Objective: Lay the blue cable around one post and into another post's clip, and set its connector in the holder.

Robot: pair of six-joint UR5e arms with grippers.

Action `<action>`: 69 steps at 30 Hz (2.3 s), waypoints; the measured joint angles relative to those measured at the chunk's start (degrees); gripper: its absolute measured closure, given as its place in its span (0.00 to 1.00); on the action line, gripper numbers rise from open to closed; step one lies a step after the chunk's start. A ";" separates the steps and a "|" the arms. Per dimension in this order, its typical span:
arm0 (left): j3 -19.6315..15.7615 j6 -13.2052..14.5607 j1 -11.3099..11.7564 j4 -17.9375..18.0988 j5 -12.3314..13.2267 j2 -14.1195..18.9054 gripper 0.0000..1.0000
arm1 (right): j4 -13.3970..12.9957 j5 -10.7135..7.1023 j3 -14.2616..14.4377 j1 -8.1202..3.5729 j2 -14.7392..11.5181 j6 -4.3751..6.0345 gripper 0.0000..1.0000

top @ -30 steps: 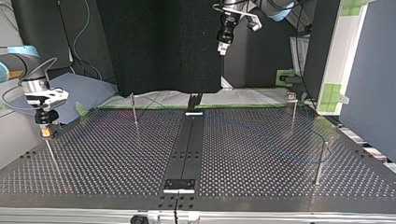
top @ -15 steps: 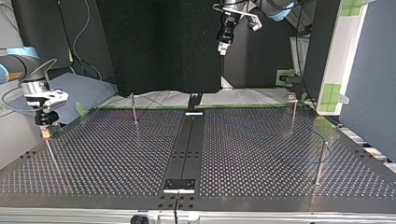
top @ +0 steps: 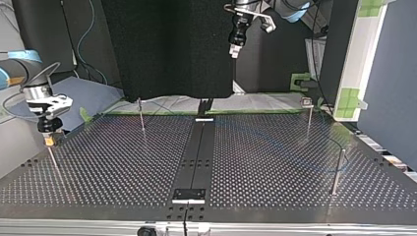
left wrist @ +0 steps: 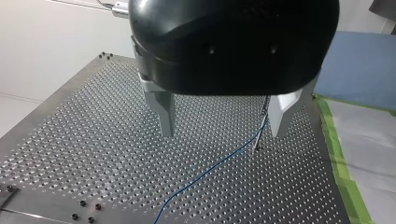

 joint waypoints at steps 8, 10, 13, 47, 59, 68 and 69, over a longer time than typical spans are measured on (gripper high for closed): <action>0.00 -0.08 0.00 0.00 -0.65 0.00 0.00 | -0.65 0.00 -0.01 -0.04 0.11 -0.33 1.00; 0.00 -0.08 -0.01 -0.01 -0.68 0.00 0.00 | -0.86 -0.07 -0.01 -0.05 0.19 -0.51 1.00; 0.00 -0.09 0.00 0.00 -0.70 0.00 0.00 | -1.24 -0.19 0.00 -0.04 0.32 -0.94 1.00; 0.11 -0.14 0.00 0.02 -0.69 0.00 0.00 | -3.09 -0.25 0.07 0.01 0.99 -1.38 1.00; 0.24 -0.14 -0.01 0.00 -0.70 0.00 0.00 | -4.55 -0.26 0.09 -0.07 1.10 -0.42 1.00; 0.25 -0.09 -0.01 -0.04 -0.70 -0.01 0.00 | -4.64 -1.60 0.07 0.11 1.09 1.02 1.00; 0.24 -0.09 -0.01 -0.05 -0.70 -0.01 0.00 | -4.64 -1.68 0.07 0.14 1.09 1.08 0.75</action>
